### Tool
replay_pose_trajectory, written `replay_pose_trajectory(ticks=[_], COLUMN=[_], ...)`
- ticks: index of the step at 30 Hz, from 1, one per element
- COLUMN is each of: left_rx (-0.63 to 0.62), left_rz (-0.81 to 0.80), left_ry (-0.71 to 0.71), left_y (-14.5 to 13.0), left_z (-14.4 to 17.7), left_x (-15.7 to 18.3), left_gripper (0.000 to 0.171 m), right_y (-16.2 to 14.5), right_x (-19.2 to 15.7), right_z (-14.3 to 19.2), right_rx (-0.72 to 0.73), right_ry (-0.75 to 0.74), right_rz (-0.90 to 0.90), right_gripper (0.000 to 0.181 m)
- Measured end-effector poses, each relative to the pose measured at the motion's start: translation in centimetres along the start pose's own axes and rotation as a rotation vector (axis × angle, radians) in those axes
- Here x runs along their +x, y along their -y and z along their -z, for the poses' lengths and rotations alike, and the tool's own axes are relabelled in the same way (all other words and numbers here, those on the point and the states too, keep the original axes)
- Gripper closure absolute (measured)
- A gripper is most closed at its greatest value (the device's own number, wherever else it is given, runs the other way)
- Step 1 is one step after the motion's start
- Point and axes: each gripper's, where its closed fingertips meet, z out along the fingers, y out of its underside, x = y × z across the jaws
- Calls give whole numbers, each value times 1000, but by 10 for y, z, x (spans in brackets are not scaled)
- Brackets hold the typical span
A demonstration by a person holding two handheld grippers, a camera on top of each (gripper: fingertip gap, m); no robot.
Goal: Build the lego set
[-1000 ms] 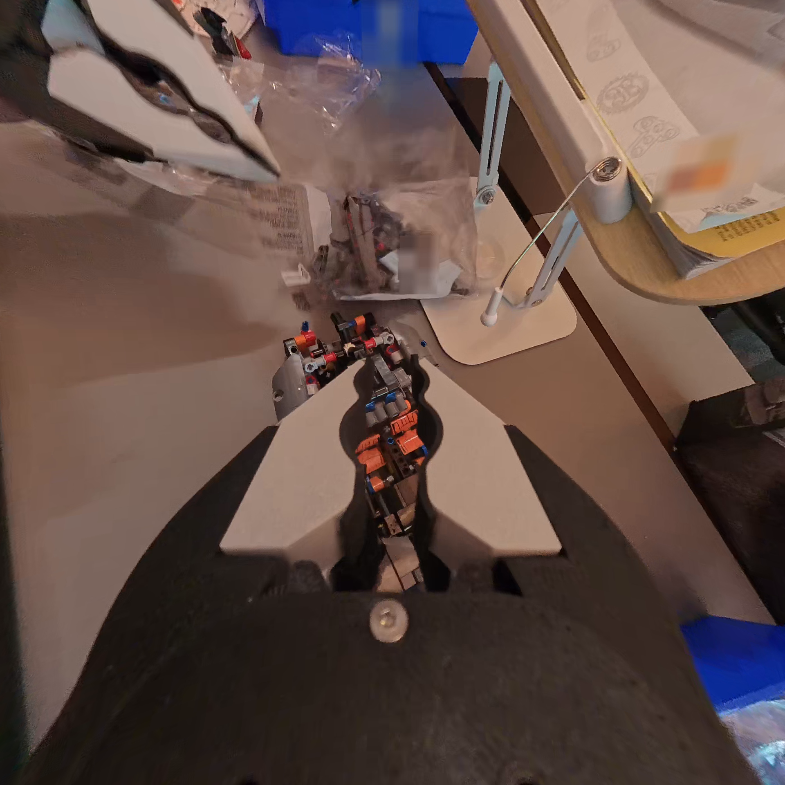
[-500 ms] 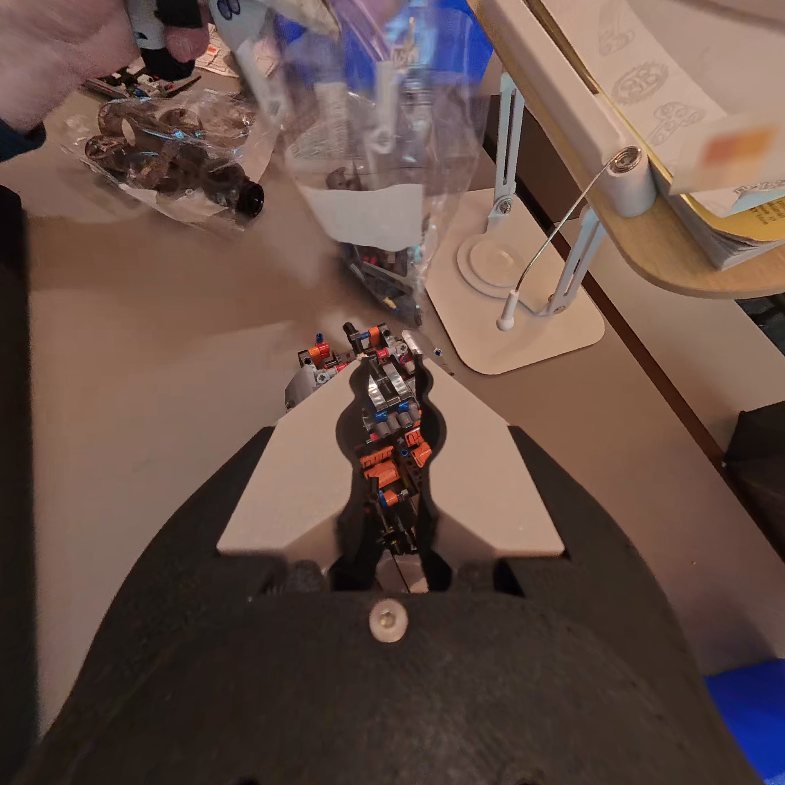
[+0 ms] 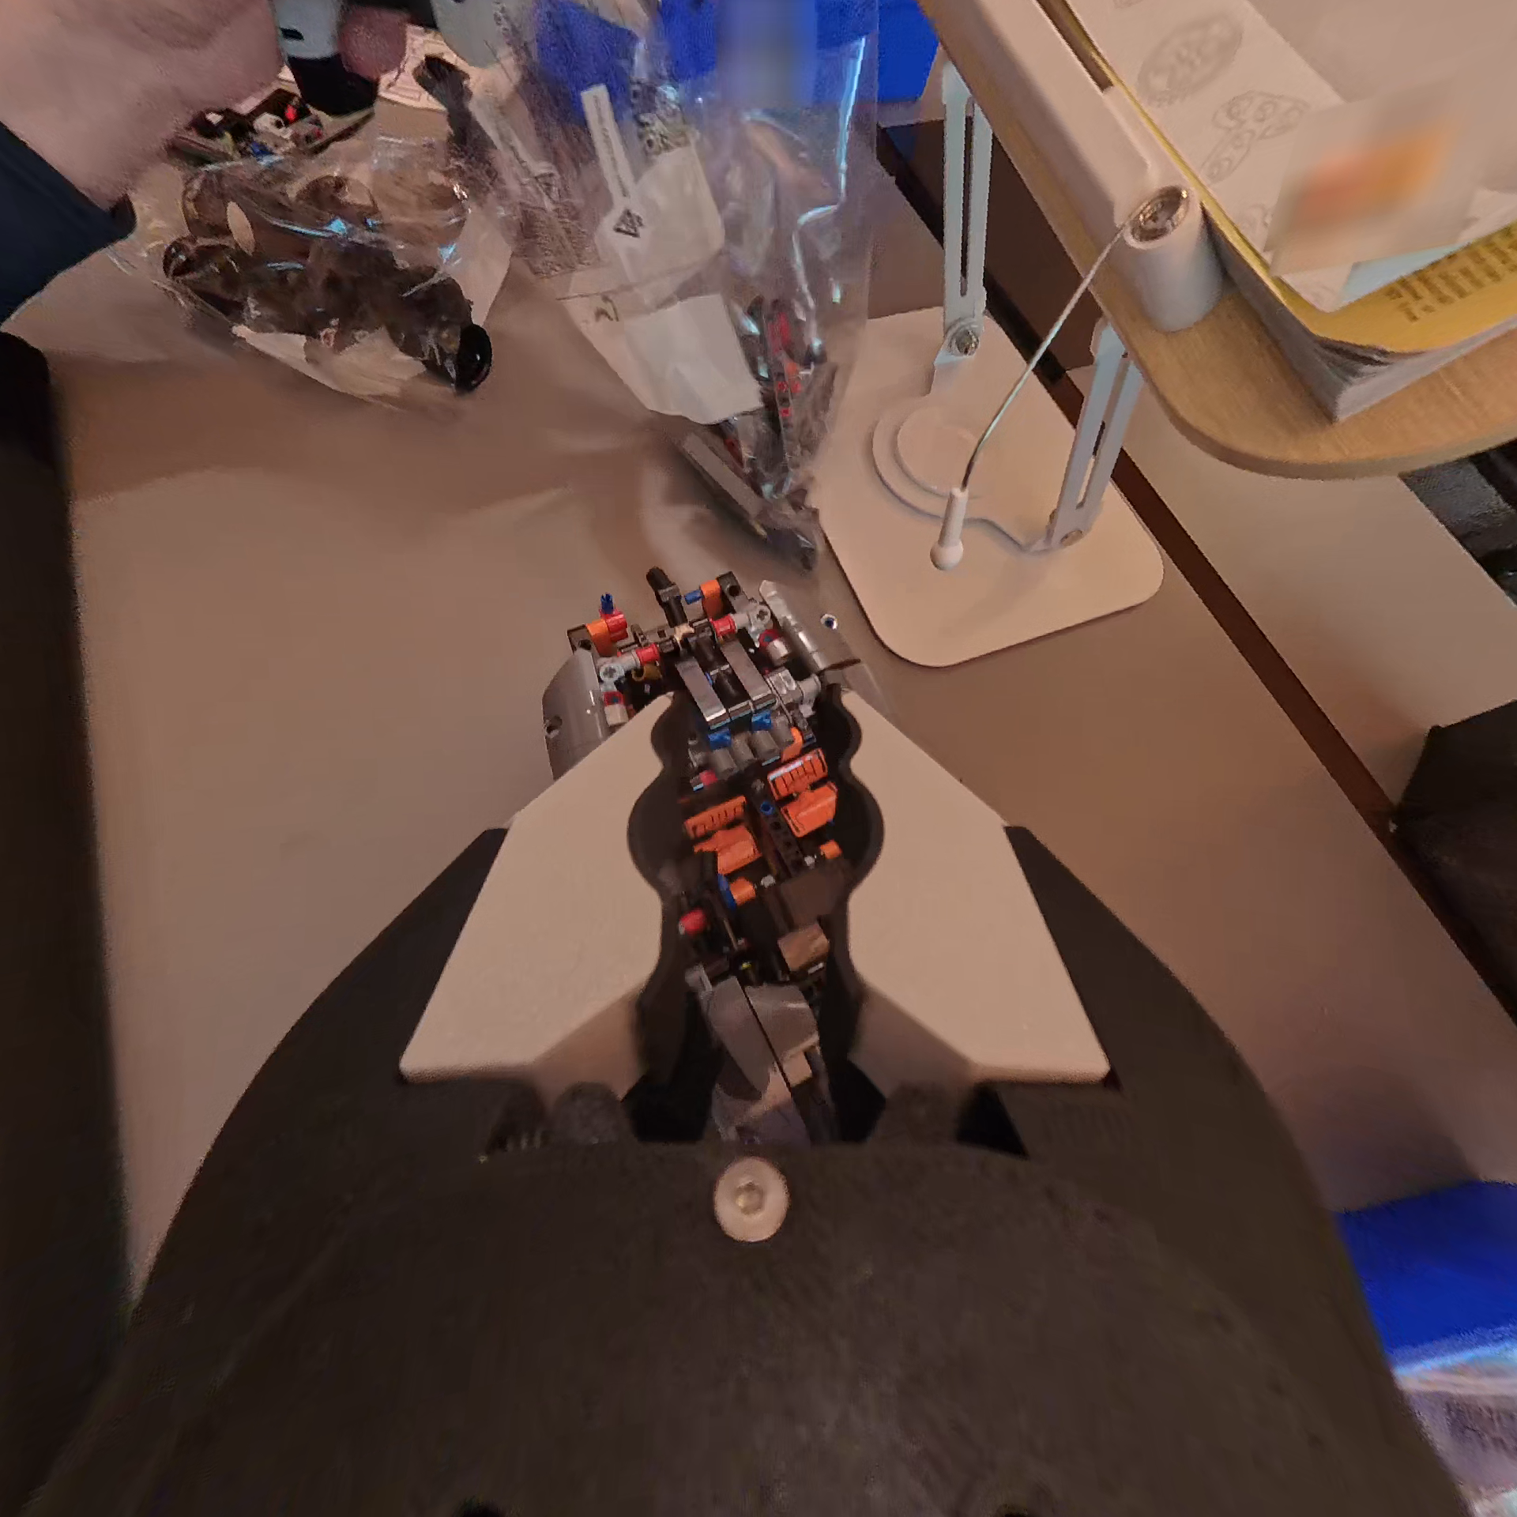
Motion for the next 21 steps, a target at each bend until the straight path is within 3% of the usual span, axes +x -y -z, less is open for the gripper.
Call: replay_pose_trajectory(ticks=[6, 13, 15, 17, 21], left_rx=[56, 150, 200, 210, 25], left_rz=[-87, -268, -353, -429, -585], left_ry=[32, 278, 237, 87, -162], left_y=[15, 58, 73, 78, 49], left_z=[20, 58, 60, 45, -10], left_x=[15, 18, 47, 94, 176], left_gripper=[143, 135, 141, 142, 132], right_y=[-31, -42, -43, -45, -47], right_x=[10, 0, -1, 0, -4], right_z=[18, 5, -2, -5, -4], right_rx=[-90, -132, -154, -171, -191], right_ry=[-28, 5, -10, -23, -27], right_rz=[-11, 12, 42, 54, 80], right_gripper=[150, 148, 148, 148, 150])
